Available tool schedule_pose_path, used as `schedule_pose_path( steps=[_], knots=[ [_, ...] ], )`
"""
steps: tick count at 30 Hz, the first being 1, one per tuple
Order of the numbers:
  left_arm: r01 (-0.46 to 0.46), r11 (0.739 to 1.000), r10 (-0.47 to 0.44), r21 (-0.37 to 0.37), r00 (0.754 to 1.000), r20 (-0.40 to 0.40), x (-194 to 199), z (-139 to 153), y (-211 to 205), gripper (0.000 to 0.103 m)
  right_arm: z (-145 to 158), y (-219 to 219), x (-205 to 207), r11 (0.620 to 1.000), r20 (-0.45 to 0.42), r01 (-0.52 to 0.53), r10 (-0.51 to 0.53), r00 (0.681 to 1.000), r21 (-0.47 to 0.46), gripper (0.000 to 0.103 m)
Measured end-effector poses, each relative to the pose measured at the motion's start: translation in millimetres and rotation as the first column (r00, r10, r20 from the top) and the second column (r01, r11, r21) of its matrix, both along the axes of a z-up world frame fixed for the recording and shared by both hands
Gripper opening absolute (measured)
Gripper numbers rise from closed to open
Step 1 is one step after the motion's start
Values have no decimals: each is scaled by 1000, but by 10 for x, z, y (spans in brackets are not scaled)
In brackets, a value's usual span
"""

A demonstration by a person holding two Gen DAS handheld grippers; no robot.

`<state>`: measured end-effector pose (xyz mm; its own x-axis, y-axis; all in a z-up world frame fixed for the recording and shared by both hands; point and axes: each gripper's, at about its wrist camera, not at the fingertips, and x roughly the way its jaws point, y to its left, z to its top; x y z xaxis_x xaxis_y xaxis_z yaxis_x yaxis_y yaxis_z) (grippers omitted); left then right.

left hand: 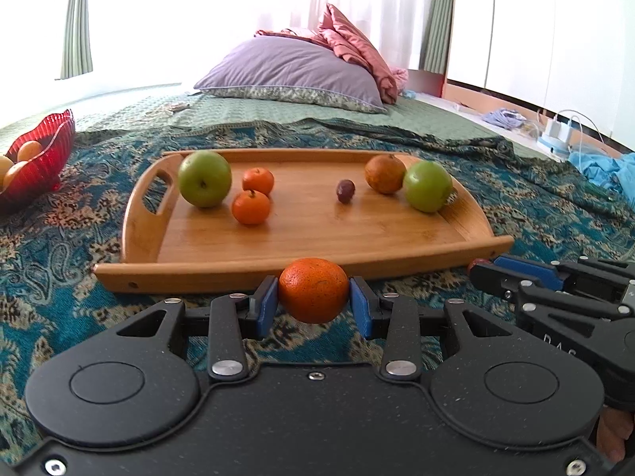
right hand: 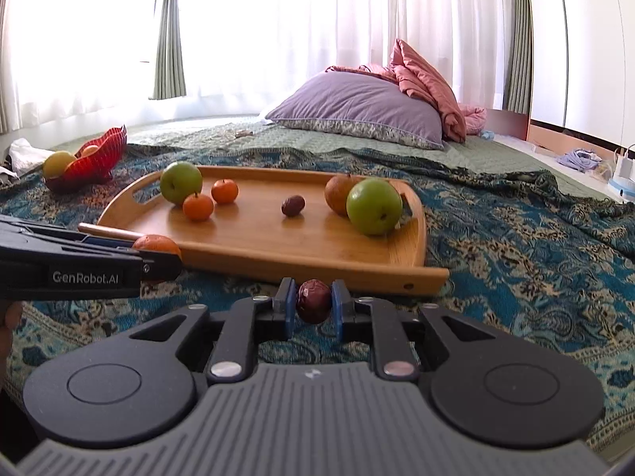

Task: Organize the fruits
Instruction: 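Carry the orange and red date over the wooden tray with both grippers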

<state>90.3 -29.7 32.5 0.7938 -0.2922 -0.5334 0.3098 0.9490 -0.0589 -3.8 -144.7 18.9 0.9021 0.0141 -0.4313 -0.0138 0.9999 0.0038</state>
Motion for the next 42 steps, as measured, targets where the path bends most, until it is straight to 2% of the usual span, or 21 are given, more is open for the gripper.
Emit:
schedule_pose_path(
  steps=[10, 22, 42],
  knots=[
    [-50, 999, 50, -16, 999, -2, 314, 103, 129, 37, 148, 49, 358, 1000, 28, -5, 5, 1000, 9, 23],
    [-95, 995, 93, -38, 994, -53, 708, 7, 142, 37, 125, 138, 892, 999, -26, -8, 9, 1000, 33, 23],
    [-100, 995, 99, -18, 993, -58, 873, -99, 59, 38, -44, 228, 1185, 999, -85, 4, 0, 996, 53, 24]
  ],
)
